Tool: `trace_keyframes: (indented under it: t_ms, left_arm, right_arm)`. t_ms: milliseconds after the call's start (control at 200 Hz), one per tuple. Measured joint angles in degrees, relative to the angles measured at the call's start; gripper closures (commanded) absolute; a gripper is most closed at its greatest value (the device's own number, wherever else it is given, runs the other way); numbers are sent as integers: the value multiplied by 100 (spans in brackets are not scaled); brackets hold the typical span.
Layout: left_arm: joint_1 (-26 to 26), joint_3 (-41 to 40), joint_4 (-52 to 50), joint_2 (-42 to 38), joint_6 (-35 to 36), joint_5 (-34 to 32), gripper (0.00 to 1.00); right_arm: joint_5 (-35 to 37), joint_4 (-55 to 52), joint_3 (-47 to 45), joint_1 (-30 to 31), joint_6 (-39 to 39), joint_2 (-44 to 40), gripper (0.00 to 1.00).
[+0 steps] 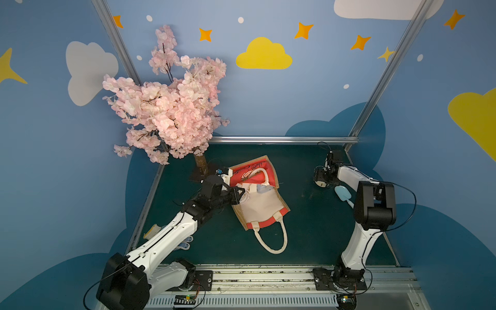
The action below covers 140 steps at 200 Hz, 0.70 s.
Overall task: Take the alarm clock out of the canvas bag
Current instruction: Place the alarm at the center of the board.
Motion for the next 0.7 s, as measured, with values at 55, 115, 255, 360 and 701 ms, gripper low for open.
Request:
trace_keyframes:
  t_ms: [55, 115, 255, 360, 701]
  left_arm:
    - [0, 0, 0, 0, 0, 0, 95]
    - [0, 0, 0, 0, 0, 0, 95]
    - [0, 0, 0, 0, 0, 0, 94]
    - [0, 0, 0, 0, 0, -2, 94]
    - [0, 0, 0, 0, 4, 0, 93]
  right_arm:
    - [0, -46, 24, -13, 0, 46, 38]
    - [-2, -105, 81, -28, 0, 98, 33]
    - [0, -229, 208, -37, 2, 127, 25]
    - [15, -280, 278, -37, 4, 127, 19]
    - [90, -601, 450, -35, 2, 398, 11]
